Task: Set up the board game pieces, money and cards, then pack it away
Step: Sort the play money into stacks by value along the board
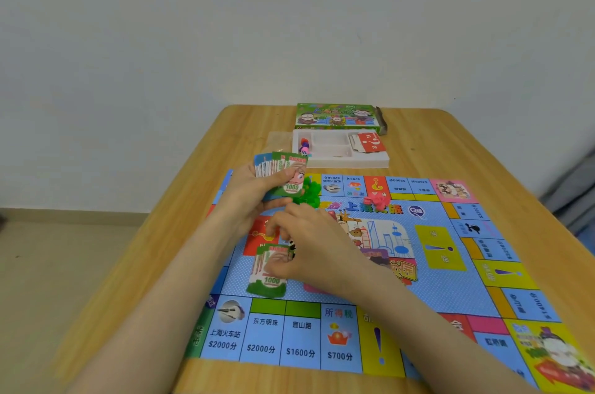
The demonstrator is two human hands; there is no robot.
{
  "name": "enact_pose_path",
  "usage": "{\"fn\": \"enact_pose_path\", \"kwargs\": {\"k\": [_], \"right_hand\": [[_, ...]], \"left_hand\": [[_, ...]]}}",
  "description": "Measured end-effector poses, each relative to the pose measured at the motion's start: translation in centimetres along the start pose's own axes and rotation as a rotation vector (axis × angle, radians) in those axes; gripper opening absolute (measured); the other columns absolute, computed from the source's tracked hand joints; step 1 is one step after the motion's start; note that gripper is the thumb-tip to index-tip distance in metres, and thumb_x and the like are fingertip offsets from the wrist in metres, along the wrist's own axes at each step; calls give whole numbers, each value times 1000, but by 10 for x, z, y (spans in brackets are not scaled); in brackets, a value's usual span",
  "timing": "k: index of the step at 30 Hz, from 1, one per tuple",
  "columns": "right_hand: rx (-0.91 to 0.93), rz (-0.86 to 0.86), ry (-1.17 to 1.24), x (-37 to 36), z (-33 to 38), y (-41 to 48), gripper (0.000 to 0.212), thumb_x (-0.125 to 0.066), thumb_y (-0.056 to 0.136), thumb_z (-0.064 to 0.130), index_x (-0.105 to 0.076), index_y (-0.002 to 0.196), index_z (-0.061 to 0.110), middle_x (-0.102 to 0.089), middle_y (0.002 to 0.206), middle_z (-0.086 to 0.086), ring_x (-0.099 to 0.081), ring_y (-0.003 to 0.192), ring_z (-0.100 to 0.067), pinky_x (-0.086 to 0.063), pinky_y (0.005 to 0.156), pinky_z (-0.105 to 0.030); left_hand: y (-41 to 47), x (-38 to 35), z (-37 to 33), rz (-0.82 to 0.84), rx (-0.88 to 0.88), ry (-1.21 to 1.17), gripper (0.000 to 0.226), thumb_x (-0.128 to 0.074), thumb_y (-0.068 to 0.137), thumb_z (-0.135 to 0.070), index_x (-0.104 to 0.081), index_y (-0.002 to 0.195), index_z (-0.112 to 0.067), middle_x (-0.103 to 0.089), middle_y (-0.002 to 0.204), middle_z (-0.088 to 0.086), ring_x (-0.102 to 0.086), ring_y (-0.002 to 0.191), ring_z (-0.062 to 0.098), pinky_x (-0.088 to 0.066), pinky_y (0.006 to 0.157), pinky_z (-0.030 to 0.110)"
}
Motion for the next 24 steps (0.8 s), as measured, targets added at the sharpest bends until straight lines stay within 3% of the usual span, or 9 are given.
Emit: {"fn": "enact_pose_path", "kwargs": {"k": [4, 8, 15, 20, 24], "right_hand": [[17, 12, 141, 1, 3, -3, 48, -74, 73, 46, -55, 108, 18, -48, 108, 5, -45, 100, -14, -38, 84, -28], [104, 137, 22, -3, 8, -8, 64, -73, 73, 51, -48, 122, 19, -47, 118, 3, -39, 99, -12, -36, 86, -27], [178, 134, -30, -1, 11, -9, 59, -68, 80, 40, -45, 128, 16, -50, 120, 1, -38, 98, -13, -20, 75, -17], [171, 122, -40, -4, 9, -9, 67, -69, 77, 47, -43, 130, 17, -46, 125, 1, -31, 95, -7, -24, 79, -20], [172, 150, -24, -3, 11, -10, 63, -68, 80, 43, -42, 130, 16, -46, 124, 0, -39, 103, -14, -28, 81, -21]], "left_hand": [[-1, 0, 0, 2, 1, -6, 17, -68, 82, -7, -65, 99, -5, -74, 76, 5, -70, 63, 14, -51, 44, 18], [-2, -1, -2, 4, 16, -23, 10, -67, 84, -5, -65, 93, -7, -73, 73, 3, -70, 61, 12, -51, 43, 16], [-2, -1, -2, 0, 6, -26, 14, -66, 84, -5, -63, 97, -6, -73, 71, 1, -69, 60, 10, -52, 44, 17], [-2, -1, -2, 8, -3, -17, 10, -65, 84, -5, -64, 94, -7, -73, 71, 1, -70, 60, 10, -52, 45, 17], [-2, -1, -3, 8, 0, -19, 11, -66, 84, -5, -64, 95, -6, -73, 72, 2, -70, 61, 11, -52, 44, 17]]}}
Point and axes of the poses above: each hand's wrist, its own y-axis towards the middle knuckle, its own x-axis out of the back of the hand, z = x × y, the point moved 2 cm from there along y, towards the middle knuckle
